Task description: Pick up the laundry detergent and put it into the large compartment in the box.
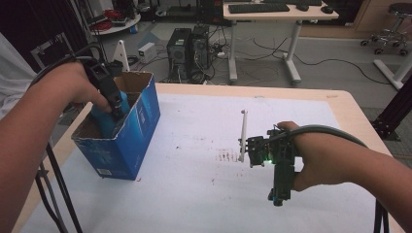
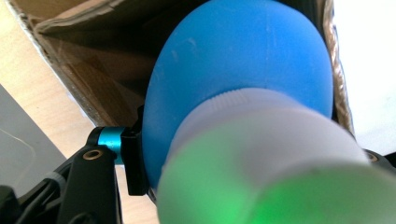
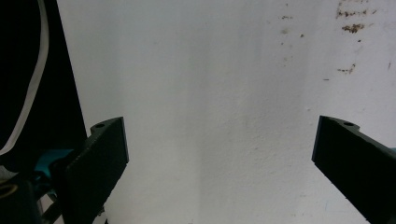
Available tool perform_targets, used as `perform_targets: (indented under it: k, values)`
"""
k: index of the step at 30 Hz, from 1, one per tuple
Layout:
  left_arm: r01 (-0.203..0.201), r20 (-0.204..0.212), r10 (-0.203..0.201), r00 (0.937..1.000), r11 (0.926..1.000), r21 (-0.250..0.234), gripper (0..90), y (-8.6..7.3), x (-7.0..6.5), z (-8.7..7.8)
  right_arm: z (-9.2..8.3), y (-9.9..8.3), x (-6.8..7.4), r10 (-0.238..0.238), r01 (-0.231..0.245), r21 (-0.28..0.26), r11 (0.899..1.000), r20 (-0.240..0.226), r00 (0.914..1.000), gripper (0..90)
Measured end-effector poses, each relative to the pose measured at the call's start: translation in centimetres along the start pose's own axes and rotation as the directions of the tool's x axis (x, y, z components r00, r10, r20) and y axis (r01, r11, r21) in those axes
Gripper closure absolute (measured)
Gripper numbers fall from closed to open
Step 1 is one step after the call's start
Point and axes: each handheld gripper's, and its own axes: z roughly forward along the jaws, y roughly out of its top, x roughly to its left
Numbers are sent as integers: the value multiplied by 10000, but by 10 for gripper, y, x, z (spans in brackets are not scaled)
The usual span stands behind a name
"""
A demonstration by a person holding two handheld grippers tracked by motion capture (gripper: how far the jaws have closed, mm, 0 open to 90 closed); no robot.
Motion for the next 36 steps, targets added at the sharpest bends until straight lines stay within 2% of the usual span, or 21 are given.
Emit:
perform_targets:
  k: [2,3,5,6,7,13,17,18,19,20,22,23,24,26,27,29,33,35,36]
  values:
    - [-676,-161,676,9976,9977,48,370,-2,-3,2,0,1,1,137,-137,28,9999,26,9999,27]
    - [-676,-161,676,9976,9977,48,370,-2,-3,2,1,1,0,-80,80,-13,10000,46,10000,27]
    - [-1083,-220,1083,9939,9941,23,370,-3,-4,3,0,1,1,-20,20,33,10000,12,10000,26]
    - [-1158,-234,1158,9930,9933,-14,370,-4,-5,4,0,2,1,-31,31,0,10000,2,10000,27]
    - [-1441,-256,1440,9893,9896,-29,370,-4,-5,5,0,2,1,21,-21,19,10000,-1,10000,26]
    - [-2077,-22,2077,9782,9781,-135,370,-6,-6,14,0,2,1,-24,24,15,10000,19,10000,27]
    - [-2542,-241,2542,9669,9672,12,369,-6,-6,22,0,2,2,18,-18,35,10000,24,10000,27]
    - [-2542,-241,2542,9669,9672,12,369,-6,-6,22,0,2,2,18,-18,35,10000,24,10000,27]
    - [-2791,-268,2792,9599,9602,72,369,-6,-5,25,0,2,2,-32,32,51,10000,21,10000,27]
    - [-2797,-276,2796,9597,9601,16,369,-6,-6,26,0,2,2,64,-64,76,10000,20,10000,27]
    - [-2983,-282,2982,9541,9545,9,369,-7,-5,25,1,2,1,29,-29,32,10000,18,10000,27]
    - [-3007,-276,3007,9533,9537,31,369,-8,-5,26,1,2,1,40,-40,57,10000,25,10000,27]
    - [-2961,-254,2960,9549,9551,-36,369,-8,-4,26,1,2,1,21,-21,83,10000,-1,10000,27]
    - [-2987,-247,2985,9541,9543,-66,368,-9,-3,26,1,3,1,103,-103,95,9999,-6,9999,26]
    - [-2971,-240,2968,9547,9548,-96,368,-9,-3,26,2,4,1,-24,24,45,10000,-8,10000,27]
    - [-2943,-251,2940,9555,9557,-97,367,-9,-4,26,2,5,2,108,-108,55,9999,-31,9999,27]
    - [-2959,-196,2957,9551,9552,-108,359,-10,-5,25,2,5,1,15,-15,52,10000,-12,10000,27]
    - [-2890,-137,2888,9573,9571,-216,343,-11,-5,24,2,5,1,-62,62,28,10000,-3,10000,27]
    - [-2933,-118,2931,9560,9558,-207,339,-11,-5,23,2,5,1,-47,47,19,10000,8,10000,27]
